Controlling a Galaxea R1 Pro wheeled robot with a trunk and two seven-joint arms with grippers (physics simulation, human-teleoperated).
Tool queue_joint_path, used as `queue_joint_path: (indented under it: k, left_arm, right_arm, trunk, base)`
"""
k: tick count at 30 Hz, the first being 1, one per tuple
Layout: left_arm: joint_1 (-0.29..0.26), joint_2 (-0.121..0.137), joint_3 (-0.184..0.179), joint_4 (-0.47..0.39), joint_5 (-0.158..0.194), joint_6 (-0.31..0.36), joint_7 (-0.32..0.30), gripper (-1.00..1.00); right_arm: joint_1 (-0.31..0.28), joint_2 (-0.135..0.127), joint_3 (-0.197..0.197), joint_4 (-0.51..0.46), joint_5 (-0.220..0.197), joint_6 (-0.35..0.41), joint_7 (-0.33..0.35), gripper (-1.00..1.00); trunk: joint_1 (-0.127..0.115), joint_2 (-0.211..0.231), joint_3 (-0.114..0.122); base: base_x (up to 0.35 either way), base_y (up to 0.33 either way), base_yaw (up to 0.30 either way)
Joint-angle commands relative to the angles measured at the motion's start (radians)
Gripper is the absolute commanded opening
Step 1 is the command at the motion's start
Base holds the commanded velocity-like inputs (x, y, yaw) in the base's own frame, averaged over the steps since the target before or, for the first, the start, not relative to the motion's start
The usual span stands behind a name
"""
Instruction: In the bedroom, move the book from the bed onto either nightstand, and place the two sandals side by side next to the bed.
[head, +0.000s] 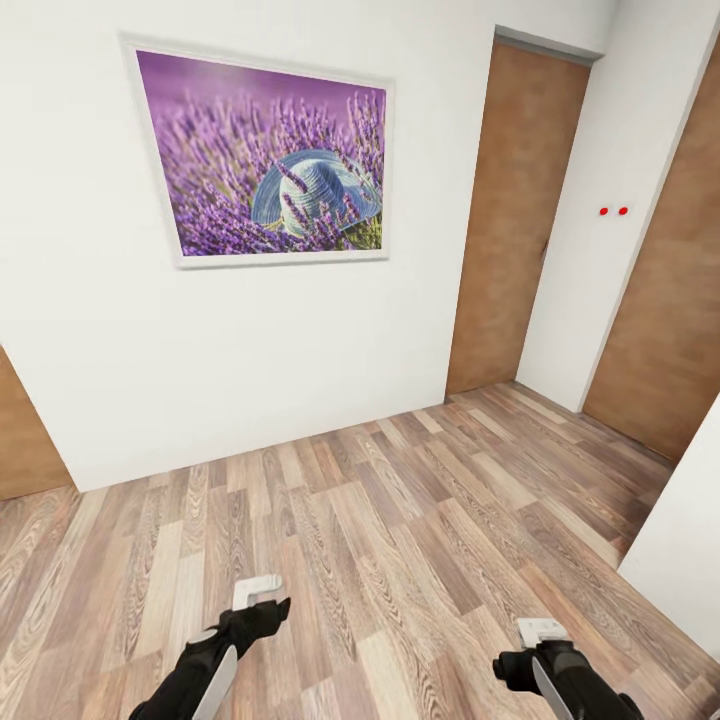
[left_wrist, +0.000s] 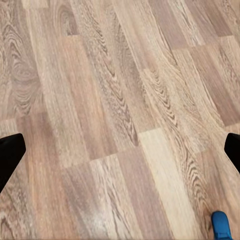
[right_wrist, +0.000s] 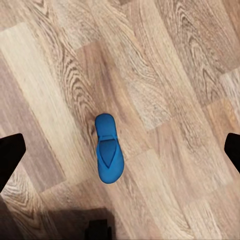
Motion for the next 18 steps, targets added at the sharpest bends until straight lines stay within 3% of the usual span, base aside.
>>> queue_joint_path:
  k: [1, 11, 18]
  left_arm:
    - [0.000, 0.000, 0.000, -0.001, 0.008, 0.005, 0.000, 1.00]
    - [0.004, -0.003, -0.002, 0.008, 0.008, 0.004, 0.004, 1.00]
    - [0.005, -0.004, -0.003, 0.061, 0.008, -0.053, 0.003, 1.00]
  right_arm:
    - [0.000, 0.001, -0.001, 0.000, 0.000, 0.005, 0.000, 1.00]
    - [0.000, 0.006, 0.001, 0.005, 0.003, 0.005, -0.002, 1.00]
    - [0.000, 0.007, 0.003, 0.006, 0.005, 0.005, -0.002, 1.00]
  trunk:
    - [0.004, -0.008, -0.004]
    - [0.042, -0.078, -0.036]
    - [0.069, -0.127, -0.057]
  base:
    - [0.000, 0.000, 0.000]
    - [0.000, 0.000, 0.000]
    - [0.000, 0.000, 0.000]
